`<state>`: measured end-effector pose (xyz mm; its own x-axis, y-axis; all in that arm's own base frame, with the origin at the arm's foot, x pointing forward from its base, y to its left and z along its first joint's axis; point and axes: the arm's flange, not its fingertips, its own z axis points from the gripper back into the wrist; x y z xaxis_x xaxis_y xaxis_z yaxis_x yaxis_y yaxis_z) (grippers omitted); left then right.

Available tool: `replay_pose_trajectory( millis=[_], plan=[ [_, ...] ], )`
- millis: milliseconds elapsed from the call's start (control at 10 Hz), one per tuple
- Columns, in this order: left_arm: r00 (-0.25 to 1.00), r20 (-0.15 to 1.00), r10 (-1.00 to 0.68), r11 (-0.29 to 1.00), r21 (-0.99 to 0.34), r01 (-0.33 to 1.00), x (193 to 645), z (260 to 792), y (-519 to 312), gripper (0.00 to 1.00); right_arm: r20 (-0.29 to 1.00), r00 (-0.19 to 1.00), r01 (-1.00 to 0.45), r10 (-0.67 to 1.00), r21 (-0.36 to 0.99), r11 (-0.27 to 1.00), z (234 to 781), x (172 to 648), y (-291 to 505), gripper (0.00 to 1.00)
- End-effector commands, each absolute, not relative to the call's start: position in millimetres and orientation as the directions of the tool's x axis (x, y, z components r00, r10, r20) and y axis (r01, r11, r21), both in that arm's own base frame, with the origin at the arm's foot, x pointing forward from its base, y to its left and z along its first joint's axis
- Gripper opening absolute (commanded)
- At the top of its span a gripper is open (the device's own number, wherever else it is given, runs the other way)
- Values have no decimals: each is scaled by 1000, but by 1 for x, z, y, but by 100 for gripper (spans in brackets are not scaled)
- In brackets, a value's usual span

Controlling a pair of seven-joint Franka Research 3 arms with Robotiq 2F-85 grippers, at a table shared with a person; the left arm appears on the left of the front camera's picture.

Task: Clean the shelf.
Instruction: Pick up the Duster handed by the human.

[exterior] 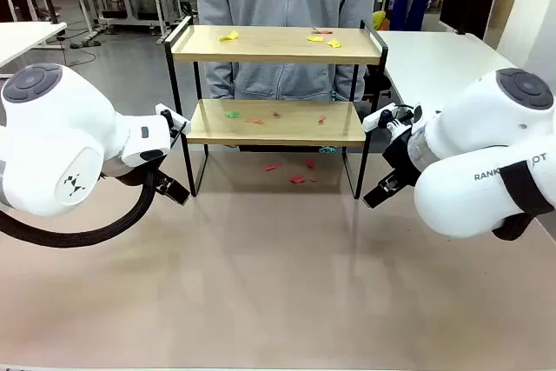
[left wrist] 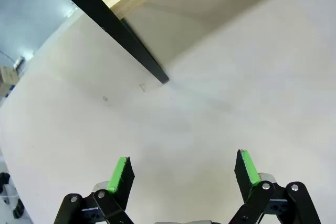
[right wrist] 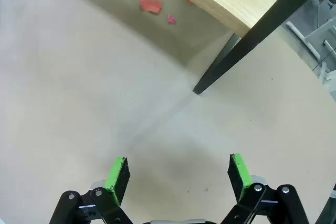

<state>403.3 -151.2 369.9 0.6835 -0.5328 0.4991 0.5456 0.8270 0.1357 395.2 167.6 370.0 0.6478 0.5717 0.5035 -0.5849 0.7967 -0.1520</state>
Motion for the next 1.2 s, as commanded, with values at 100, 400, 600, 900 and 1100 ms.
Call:
replay_pose_trajectory(
  millis=[100, 400, 600, 900, 1100],
  plan=[
    [683, 499, -533, 827, 136, 546, 403, 370, -151, 100, 504, 648, -585, 572, -152, 797, 370, 395, 168, 100],
    [683, 499, -533, 827, 136, 546, 403, 370, -151, 100, 504, 648, -585, 572, -152, 797, 370, 395, 168, 100],
    [683, 499, -533, 827, 136, 546, 403, 370, -151, 100, 504, 648, -585, 572, -152, 797, 370, 395, 168, 100],
    [683, 499, -533, 827, 136, 546, 403, 370, -151, 100, 503, 648, -585, 572, -152, 796, 370, 395, 168, 100],
    [666, 532, -523, 817, 91, 569, 408, 396, -147, 100, 564, 605, -622, 562, -106, 776, 421, 414, 166, 100]
  ],
)
